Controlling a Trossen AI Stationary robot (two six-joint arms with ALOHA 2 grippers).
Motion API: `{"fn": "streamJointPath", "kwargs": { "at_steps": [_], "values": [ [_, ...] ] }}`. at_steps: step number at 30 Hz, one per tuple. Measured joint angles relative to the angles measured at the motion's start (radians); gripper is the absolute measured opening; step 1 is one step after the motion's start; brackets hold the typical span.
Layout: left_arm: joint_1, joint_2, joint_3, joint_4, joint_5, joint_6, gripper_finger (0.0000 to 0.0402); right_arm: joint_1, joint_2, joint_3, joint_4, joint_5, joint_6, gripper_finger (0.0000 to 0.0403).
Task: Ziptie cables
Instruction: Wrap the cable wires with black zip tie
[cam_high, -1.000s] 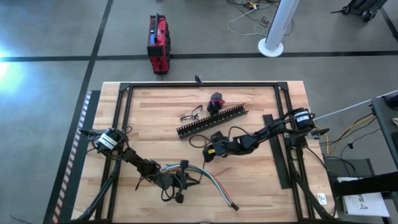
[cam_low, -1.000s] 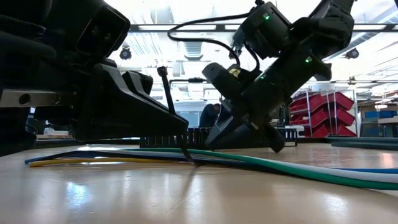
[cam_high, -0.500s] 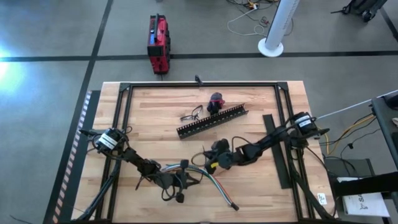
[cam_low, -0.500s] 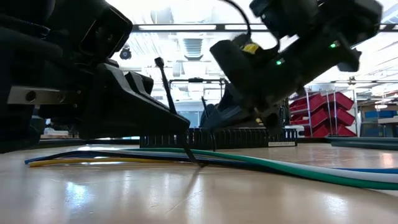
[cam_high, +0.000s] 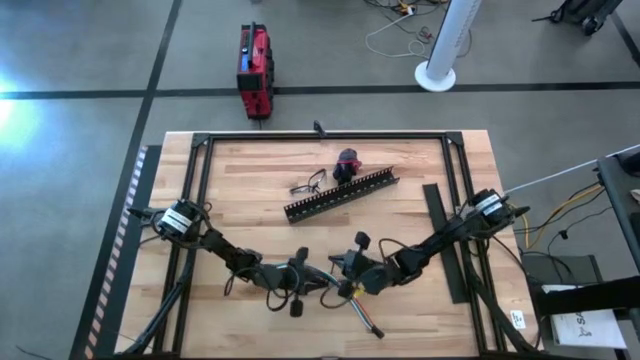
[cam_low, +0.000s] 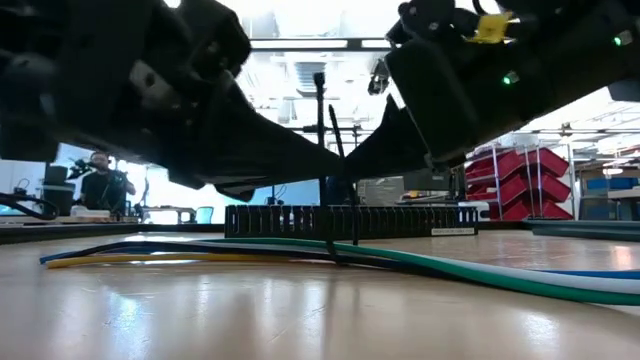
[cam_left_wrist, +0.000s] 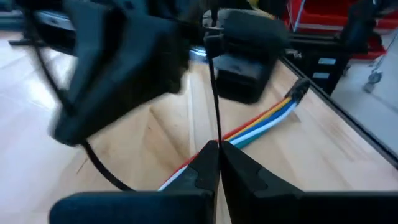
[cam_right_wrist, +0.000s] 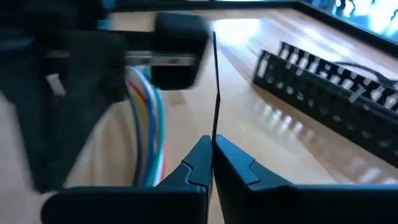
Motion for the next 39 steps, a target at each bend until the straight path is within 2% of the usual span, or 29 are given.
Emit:
{"fn": "streamJointPath", "kwargs": {
  "at_steps": [5,9,16,27,39],
  "values": [
    [0.025,-0.004,0.000,0.004,0.048,-0.037,0.0000,0.018,0.060,0.023,0.021,0.015,-0.049,0.0000],
    [0.025,-0.025,-0.009,-0.001,0.057,-0.068,0.0000,0.051,0.093,0.036,0.029,0.120,-0.050,0.0000],
    [0.036,-0.071,-0.046,-0.017,0.095,-0.196,0.0000,0.088,0.094,0.035,0.033,0.208,-0.120,0.0000],
    [0.060,-0.072,-0.022,-0.035,0.214,-0.269,0.0000,0.088,0.094,0.072,0.033,0.209,-0.299,0.0000],
    [0.061,-0.072,-0.014,-0.048,0.224,-0.325,0.0000,0.090,0.094,0.079,0.035,0.210,-0.350,0.0000]
  ]
}}
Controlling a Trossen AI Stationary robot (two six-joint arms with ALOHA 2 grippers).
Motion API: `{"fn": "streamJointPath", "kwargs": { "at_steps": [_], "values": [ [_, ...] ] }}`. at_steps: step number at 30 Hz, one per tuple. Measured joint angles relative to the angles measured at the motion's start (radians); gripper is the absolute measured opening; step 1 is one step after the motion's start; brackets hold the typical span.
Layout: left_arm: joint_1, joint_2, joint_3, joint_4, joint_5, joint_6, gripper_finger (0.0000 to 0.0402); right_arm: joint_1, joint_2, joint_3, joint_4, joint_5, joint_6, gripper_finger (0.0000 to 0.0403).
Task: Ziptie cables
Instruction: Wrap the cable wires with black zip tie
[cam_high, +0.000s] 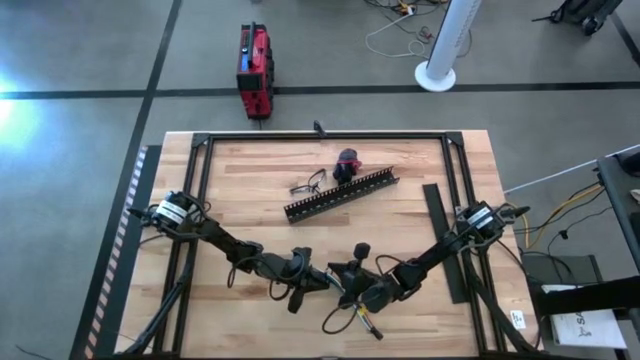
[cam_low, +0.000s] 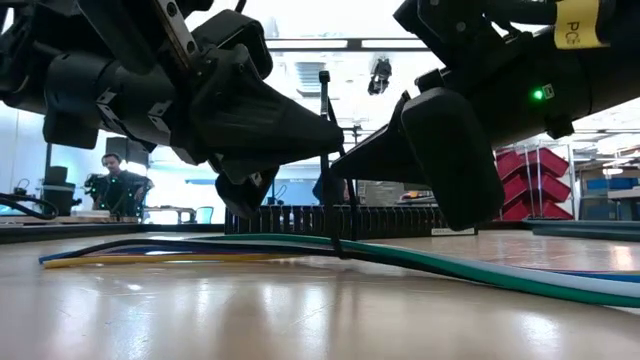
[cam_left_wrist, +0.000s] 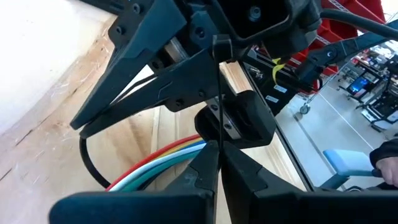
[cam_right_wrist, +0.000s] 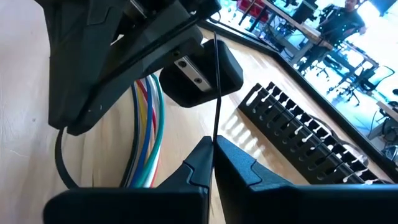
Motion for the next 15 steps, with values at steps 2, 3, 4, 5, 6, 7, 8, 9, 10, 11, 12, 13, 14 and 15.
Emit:
{"fn": "streamJointPath", "kwargs": {
  "at_steps": [2,3,4,5,6,7,8,9,10,11,12,13,14,15],
  "values": [
    [0.000,0.000,0.000,-0.001,0.000,-0.009,0.0000,0.003,0.000,0.000,0.004,0.001,-0.014,0.0000],
    [0.000,0.000,0.000,-0.002,0.000,-0.014,0.0000,0.004,0.000,0.000,0.007,0.001,-0.018,0.0000],
    [0.000,0.000,0.000,-0.002,0.000,-0.016,0.0000,0.004,0.000,0.000,0.009,0.001,-0.019,0.0000],
    [0.000,0.000,0.000,-0.002,0.002,-0.016,0.0000,0.006,0.000,0.000,0.012,0.001,-0.020,0.0000],
    [0.000,0.000,0.000,-0.002,0.007,-0.016,0.0000,0.006,0.000,0.000,0.015,0.001,-0.020,0.0000],
    [0.000,0.000,0.000,-0.002,0.008,-0.018,0.0000,0.006,0.000,0.000,0.016,0.000,-0.021,0.0000],
    [0.000,0.000,0.000,-0.004,0.008,-0.019,0.0000,0.006,0.000,0.000,0.018,-0.001,-0.024,0.0000],
    [0.000,0.000,0.000,-0.004,0.008,-0.019,0.0000,0.008,0.000,0.000,0.020,-0.002,-0.027,0.0000],
    [0.000,0.000,0.000,-0.004,0.008,-0.020,0.0000,0.009,0.000,0.000,0.023,-0.002,-0.032,0.0000],
    [0.000,0.000,0.000,-0.005,0.008,-0.022,0.0000,0.010,0.000,0.000,0.028,-0.002,-0.037,0.0000],
    [0.000,0.000,0.000,-0.006,0.008,-0.027,0.0000,0.012,0.000,0.000,0.031,-0.002,-0.042,0.0000],
    [0.000,0.000,0.000,-0.007,0.008,-0.032,0.0000,0.014,0.000,0.000,0.032,-0.002,-0.045,0.0000],
    [0.000,0.000,0.000,-0.010,0.009,-0.039,0.0000,0.015,0.000,0.000,0.038,-0.002,-0.051,0.0000],
    [0.000,0.000,0.000,-0.012,0.009,-0.044,0.0000,0.016,0.000,0.000,0.045,-0.002,-0.056,0.0000]
  ]
}}
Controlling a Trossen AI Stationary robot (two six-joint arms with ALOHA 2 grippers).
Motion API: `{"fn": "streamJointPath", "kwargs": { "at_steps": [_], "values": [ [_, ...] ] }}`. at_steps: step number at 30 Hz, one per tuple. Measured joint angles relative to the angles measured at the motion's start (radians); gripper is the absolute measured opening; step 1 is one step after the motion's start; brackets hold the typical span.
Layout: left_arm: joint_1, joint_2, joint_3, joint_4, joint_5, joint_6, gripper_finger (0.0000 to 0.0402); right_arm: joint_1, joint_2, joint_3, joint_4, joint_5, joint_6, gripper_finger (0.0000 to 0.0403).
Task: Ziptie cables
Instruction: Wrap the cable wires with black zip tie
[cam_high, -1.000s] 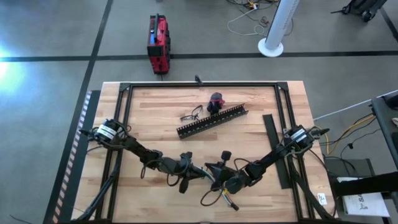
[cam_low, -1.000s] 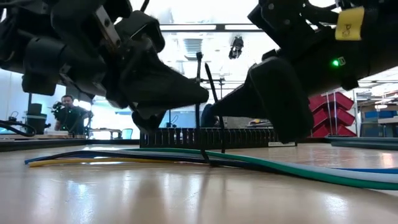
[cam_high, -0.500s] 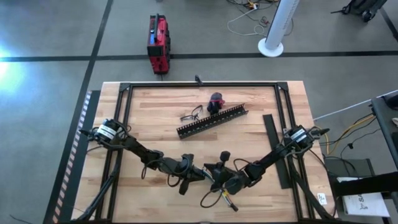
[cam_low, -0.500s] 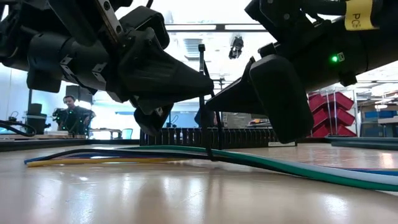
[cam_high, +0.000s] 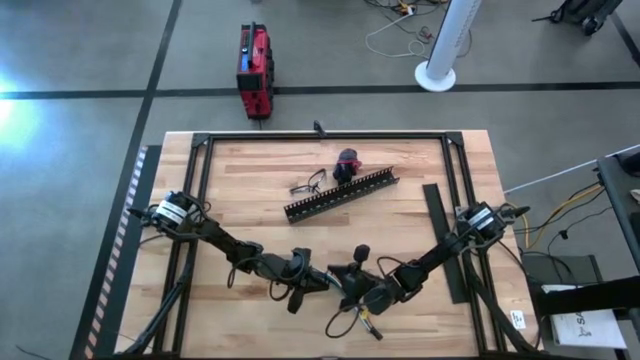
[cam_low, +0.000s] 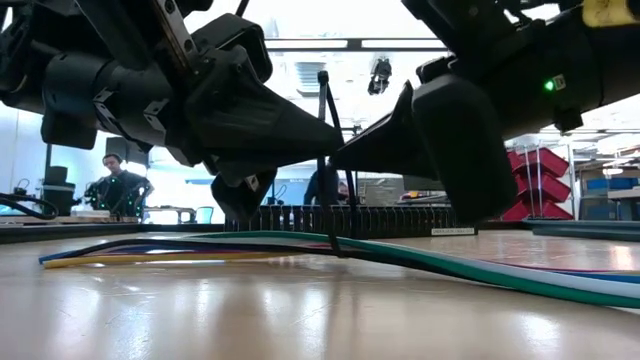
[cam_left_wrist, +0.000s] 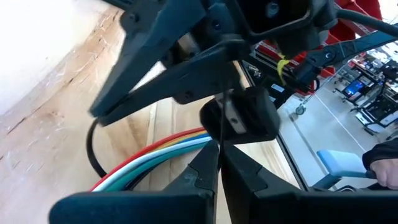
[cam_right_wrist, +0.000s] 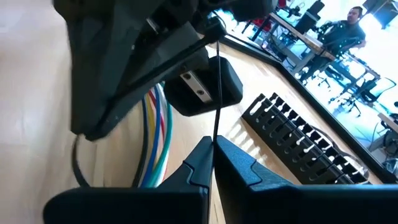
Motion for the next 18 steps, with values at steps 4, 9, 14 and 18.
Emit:
{"fn": "streamJointPath", "kwargs": {
  "at_steps": [4,9,14,18],
  "values": [
    [0.000,0.000,0.000,-0.009,0.000,-0.019,0.0000,0.002,0.000,0.000,0.007,0.000,-0.005,0.0000],
    [0.001,0.000,0.000,-0.019,0.000,-0.031,0.0000,0.006,0.000,0.000,0.007,-0.003,-0.015,0.0000],
    [0.003,0.000,0.000,-0.019,0.000,-0.043,0.0000,0.009,0.000,0.000,0.007,-0.005,-0.026,0.0000],
    [0.003,0.000,0.000,-0.019,0.000,-0.057,0.0000,0.009,0.000,0.001,0.007,-0.004,-0.047,0.0000]
  ]
}}
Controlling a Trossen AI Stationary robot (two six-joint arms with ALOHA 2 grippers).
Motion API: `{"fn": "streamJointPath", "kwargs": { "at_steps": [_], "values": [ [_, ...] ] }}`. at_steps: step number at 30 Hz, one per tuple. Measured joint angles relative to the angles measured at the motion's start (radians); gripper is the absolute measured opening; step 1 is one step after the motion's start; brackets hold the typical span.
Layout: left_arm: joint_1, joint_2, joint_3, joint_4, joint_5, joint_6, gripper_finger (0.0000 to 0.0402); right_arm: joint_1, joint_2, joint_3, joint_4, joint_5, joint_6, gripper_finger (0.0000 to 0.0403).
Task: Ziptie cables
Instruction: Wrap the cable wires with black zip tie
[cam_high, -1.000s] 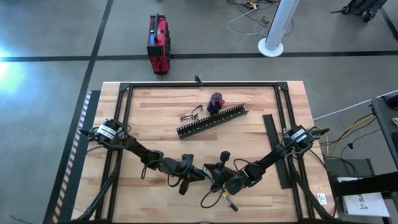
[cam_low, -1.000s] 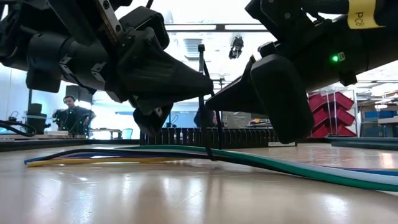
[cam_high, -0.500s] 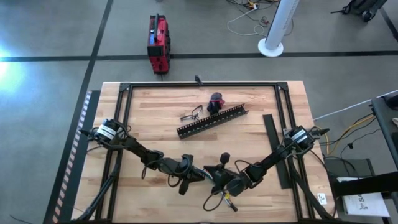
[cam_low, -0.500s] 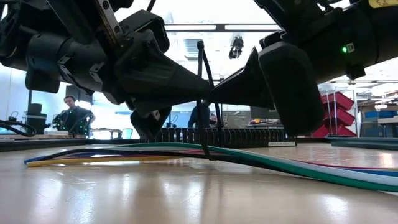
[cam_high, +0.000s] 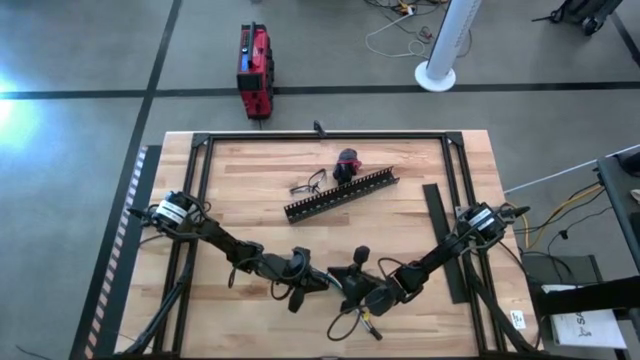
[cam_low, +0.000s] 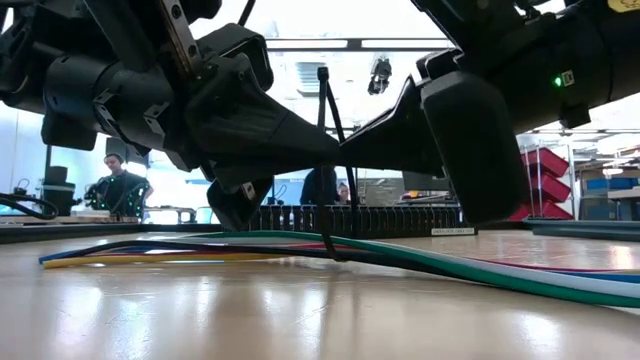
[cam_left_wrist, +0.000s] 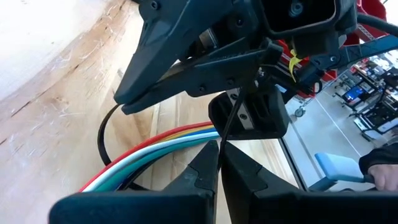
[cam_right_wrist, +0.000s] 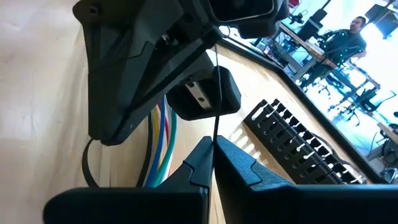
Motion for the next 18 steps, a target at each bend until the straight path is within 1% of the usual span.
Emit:
{"fn": "streamJointPath", "kwargs": {
  "at_steps": [10,14,18],
  "values": [
    [0.003,0.000,0.000,0.000,0.000,-0.030,0.0000,0.000,0.000,0.051,-0.003,0.000,-0.179,0.0000],
    [0.003,0.000,0.000,0.000,0.000,-0.035,0.0000,0.000,0.000,0.052,-0.010,0.004,-0.202,0.0000],
    [0.003,0.000,0.000,0.000,0.008,-0.042,0.0000,0.000,0.000,0.052,-0.046,0.005,-0.184,0.0000]
  ]
}}
